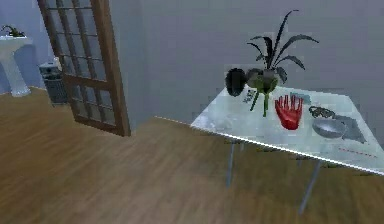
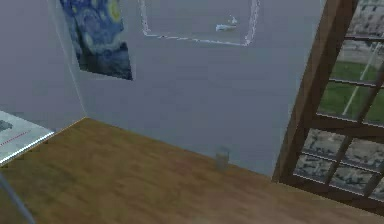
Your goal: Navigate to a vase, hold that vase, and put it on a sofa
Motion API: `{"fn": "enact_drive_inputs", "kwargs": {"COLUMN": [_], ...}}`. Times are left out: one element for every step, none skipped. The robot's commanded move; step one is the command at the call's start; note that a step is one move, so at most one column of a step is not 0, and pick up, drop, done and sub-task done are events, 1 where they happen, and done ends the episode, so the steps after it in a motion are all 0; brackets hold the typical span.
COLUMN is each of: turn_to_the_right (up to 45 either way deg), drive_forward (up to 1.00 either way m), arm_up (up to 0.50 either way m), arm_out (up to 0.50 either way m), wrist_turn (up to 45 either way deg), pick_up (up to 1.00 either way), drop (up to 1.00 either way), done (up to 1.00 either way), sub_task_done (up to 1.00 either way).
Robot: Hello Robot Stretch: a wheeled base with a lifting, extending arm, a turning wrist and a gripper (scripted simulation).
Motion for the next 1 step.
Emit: {"fn": "enact_drive_inputs", "kwargs": {"turn_to_the_right": [-3.0], "drive_forward": [0.0], "arm_up": [0.0], "arm_out": [0.0], "wrist_turn": [0.0], "pick_up": [0.0], "drop": [0.0], "done": [0.0], "sub_task_done": [0.0]}}
